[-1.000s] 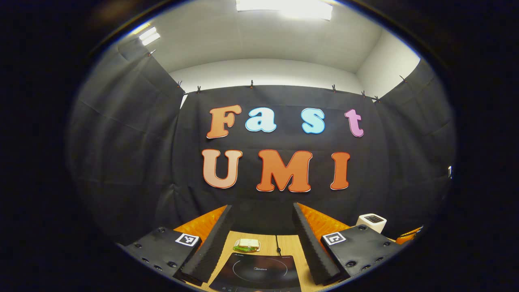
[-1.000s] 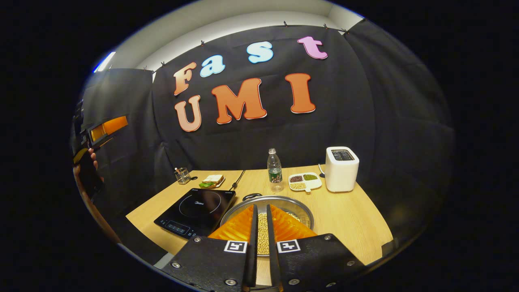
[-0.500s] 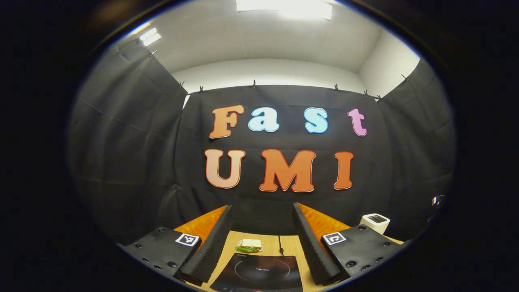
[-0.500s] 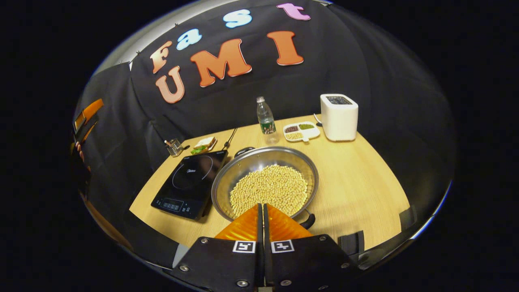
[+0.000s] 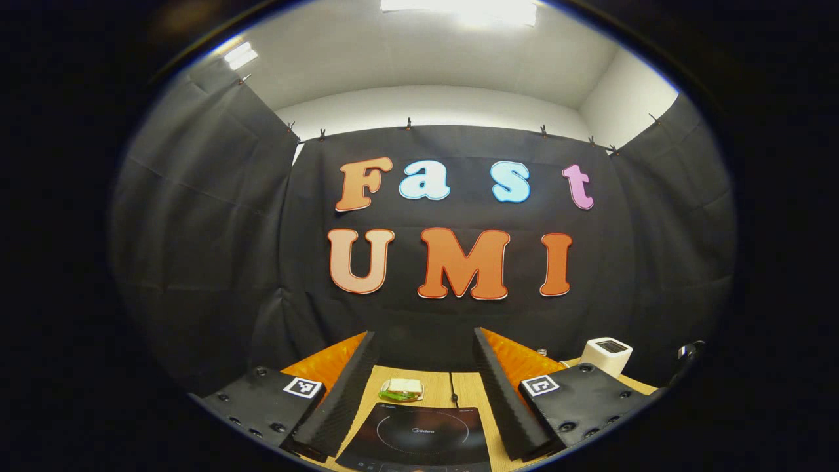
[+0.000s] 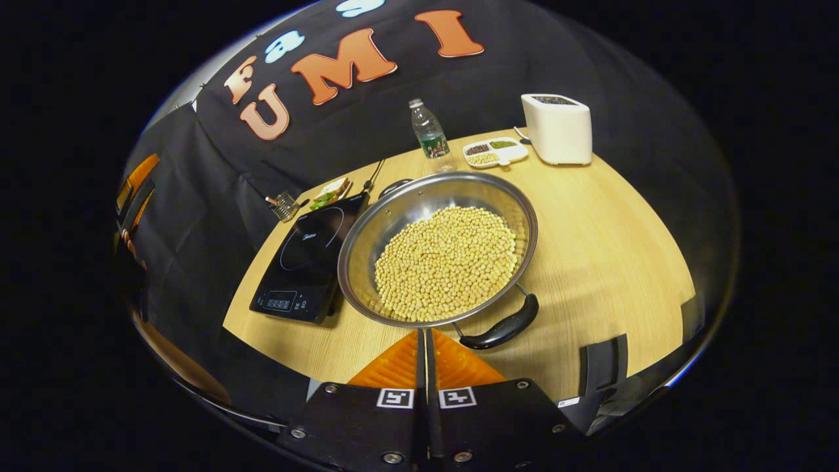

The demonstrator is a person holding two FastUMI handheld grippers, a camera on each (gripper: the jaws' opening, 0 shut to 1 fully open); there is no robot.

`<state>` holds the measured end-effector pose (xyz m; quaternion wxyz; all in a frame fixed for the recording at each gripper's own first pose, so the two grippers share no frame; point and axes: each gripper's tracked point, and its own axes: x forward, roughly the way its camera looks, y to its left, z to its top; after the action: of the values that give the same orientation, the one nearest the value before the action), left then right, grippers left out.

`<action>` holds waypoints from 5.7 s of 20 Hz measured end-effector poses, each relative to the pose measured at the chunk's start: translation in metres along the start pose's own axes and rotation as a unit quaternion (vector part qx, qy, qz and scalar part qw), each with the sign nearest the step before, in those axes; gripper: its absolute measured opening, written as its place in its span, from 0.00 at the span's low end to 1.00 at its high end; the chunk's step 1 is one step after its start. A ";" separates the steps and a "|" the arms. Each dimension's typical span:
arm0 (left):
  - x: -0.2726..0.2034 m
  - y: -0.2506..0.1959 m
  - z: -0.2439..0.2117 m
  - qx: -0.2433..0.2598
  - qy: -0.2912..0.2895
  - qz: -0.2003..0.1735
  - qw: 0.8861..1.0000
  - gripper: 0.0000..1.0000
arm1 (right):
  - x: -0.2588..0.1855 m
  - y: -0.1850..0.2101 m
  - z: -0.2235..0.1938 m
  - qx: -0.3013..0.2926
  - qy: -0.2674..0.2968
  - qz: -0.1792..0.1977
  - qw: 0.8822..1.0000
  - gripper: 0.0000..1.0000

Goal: First push the handle of the pot to place it horizontally, then grasp the pot with both hands and set it on the induction cooktop.

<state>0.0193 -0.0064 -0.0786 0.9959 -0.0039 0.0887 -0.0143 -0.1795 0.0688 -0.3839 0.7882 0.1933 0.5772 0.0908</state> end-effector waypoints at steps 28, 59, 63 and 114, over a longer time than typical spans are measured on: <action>-0.001 0.017 0.015 0.028 -0.030 0.021 0.999 0.96 | 0.032 -0.074 0.020 0.101 0.067 -0.089 0.989 0.00; 0.014 -0.006 -0.026 0.023 0.014 -0.005 1.000 0.97 | 0.080 -0.159 0.131 0.080 0.044 -0.184 0.979 0.00; 0.024 -0.029 -0.060 0.020 0.054 -0.032 0.998 0.97 | 0.085 -0.164 0.136 0.065 0.032 -0.188 0.979 0.00; 0.084 -0.183 -0.380 0.051 0.436 -0.136 0.888 0.66 | 0.088 -0.141 0.167 -0.053 -0.039 -0.224 0.972 0.57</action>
<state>0.0292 -0.1940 -0.4659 0.8444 0.0410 0.5115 -0.1541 -0.0053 -0.0609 -0.4754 0.8197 0.0203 0.5688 -0.0651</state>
